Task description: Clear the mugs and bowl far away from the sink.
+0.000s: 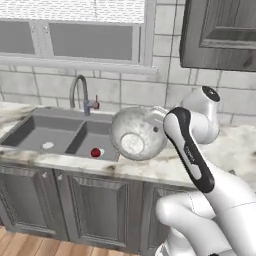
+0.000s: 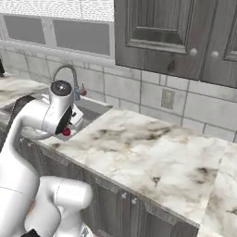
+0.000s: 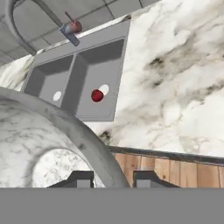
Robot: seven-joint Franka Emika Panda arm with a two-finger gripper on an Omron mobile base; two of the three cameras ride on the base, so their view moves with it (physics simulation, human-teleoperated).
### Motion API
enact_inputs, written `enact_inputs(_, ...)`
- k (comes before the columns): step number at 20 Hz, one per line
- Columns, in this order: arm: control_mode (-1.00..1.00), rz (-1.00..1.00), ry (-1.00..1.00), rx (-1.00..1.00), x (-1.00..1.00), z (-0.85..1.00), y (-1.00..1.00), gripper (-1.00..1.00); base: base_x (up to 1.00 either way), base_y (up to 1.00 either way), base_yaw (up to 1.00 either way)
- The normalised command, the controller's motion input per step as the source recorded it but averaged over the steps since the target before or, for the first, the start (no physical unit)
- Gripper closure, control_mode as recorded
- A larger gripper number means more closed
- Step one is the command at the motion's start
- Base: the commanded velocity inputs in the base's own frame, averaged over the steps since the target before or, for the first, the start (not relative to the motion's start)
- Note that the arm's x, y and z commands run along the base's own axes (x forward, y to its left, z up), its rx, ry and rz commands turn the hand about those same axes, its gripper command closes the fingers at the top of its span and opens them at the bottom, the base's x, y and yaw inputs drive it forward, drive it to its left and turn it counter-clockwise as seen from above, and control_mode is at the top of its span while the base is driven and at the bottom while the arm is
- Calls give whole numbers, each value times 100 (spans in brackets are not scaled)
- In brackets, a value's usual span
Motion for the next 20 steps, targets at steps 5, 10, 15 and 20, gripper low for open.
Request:
enact_inputs(5, 100, 0, 0, 0, 0, 0, 0, 100, -6, 1, 99)
enact_inputs(10, 100, 0, 0, 0, 0, 0, 0, 100, 0, 8, 99)
enact_inputs(15, 100, 0, 0, 0, 0, 0, 0, 100, 0, 2, 100)
enact_inputs(20, 100, 0, 0, 0, 0, 0, 0, 100, 13, 0, 94)
